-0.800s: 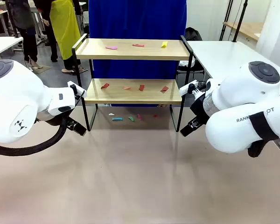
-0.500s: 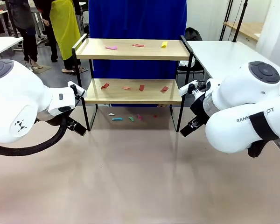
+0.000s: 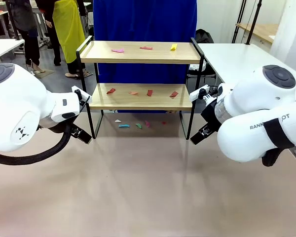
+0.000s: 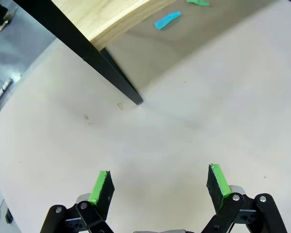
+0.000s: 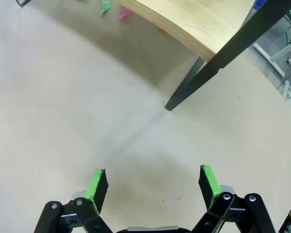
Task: Clean the shelf.
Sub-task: Pick up the Duster handed by the human.
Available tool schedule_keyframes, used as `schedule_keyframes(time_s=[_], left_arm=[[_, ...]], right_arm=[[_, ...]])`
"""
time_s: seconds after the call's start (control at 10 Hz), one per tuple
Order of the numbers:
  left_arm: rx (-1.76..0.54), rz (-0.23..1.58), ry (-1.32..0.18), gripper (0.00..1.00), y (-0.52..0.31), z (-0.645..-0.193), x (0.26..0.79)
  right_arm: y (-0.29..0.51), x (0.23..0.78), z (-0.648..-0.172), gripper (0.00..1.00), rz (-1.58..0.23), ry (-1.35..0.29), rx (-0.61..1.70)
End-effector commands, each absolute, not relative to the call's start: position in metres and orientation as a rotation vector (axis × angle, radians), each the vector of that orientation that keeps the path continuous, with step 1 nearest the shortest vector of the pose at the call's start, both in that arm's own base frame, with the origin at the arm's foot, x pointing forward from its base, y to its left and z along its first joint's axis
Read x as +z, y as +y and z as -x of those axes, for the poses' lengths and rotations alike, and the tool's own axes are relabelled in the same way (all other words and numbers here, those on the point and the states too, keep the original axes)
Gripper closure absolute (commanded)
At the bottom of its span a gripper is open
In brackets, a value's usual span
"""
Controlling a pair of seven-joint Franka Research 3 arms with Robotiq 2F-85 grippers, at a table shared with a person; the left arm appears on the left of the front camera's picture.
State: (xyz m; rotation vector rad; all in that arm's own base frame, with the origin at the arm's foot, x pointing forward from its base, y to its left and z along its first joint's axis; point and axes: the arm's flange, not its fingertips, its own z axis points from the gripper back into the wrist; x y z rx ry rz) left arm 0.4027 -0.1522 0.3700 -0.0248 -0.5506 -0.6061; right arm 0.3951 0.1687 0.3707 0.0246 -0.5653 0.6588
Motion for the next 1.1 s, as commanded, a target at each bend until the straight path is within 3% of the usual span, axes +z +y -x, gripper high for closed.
schedule_keyframes(time_s=[0.0,0.2,0.6,0.8,1.0], left_arm=[[-0.605,0.025,-0.551,0.0,-0.152,-0.403,0.37],[-0.639,0.075,-0.578,0.0,-0.154,-0.392,0.384],[-0.721,0.273,-0.614,0.0,-0.085,-0.404,0.46],[-0.88,0.452,-0.582,0.0,-0.036,-0.423,0.475],[-1.073,0.604,-0.651,0.0,0.005,-0.444,0.476]], right_arm=[[0.169,0.371,-0.395,0.0,-0.025,-0.565,0.658],[0.163,0.387,-0.396,0.0,-0.055,-0.615,0.643],[0.092,0.457,-0.393,0.0,-0.192,-0.726,0.618],[0.046,0.47,-0.395,0.0,-0.254,-0.777,0.69],[0.002,0.472,-0.412,0.0,-0.275,-0.832,0.766]])
